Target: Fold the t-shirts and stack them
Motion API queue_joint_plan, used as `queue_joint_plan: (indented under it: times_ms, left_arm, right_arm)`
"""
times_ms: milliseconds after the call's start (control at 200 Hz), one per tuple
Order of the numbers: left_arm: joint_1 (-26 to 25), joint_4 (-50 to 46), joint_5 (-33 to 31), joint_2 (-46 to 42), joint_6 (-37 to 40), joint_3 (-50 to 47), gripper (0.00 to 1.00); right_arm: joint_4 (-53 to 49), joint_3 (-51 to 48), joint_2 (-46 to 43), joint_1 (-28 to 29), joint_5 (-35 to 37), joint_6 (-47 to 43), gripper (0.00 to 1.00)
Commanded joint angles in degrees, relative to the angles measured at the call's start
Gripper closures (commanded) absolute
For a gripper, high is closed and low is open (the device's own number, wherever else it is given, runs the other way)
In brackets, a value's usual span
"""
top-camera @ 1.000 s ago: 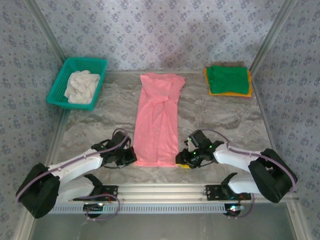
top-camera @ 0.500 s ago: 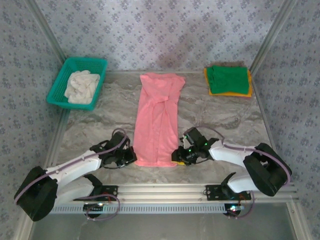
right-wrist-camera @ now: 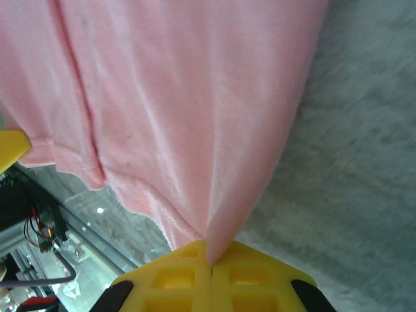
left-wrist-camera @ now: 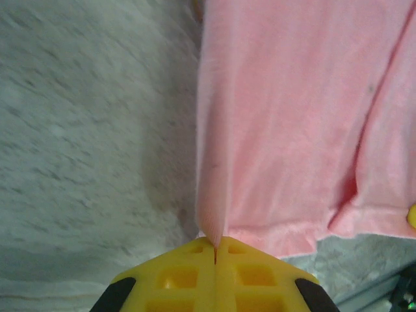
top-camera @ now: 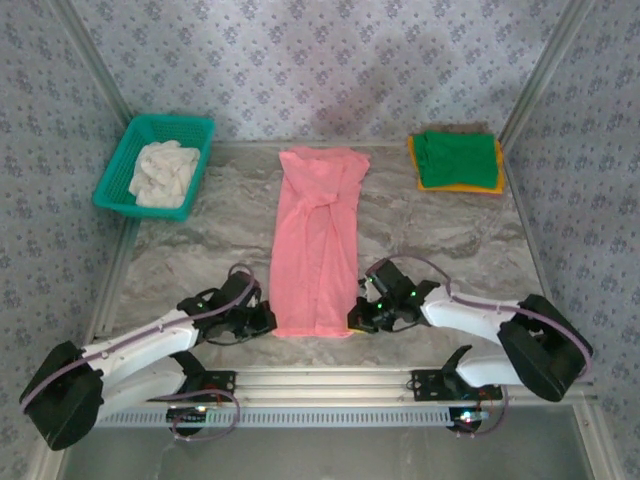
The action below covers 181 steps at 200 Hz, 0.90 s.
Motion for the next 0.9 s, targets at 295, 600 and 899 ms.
queue_joint_plan:
  times_ms: [295,600,899]
  left_arm:
    - [-0.89,-6.50,-0.43,-3.46,2.97,8.74,1.00]
    - [11.72,-4.02,5.79,9.56,13.70,21.45,1.00]
    - [19.59,-2.53,6.88,26.23,23.73,33.66,1.00]
  right_arm:
    - [-14.47,4.60,-10.46,-4.77,0.83,-0.67,1.00]
    - [-18.36,21.01,2.81,-16.38,-1.01,-10.86,1.00]
    - [-19.22,34.89,18.12,-22.16,-0.70,-18.21,1.00]
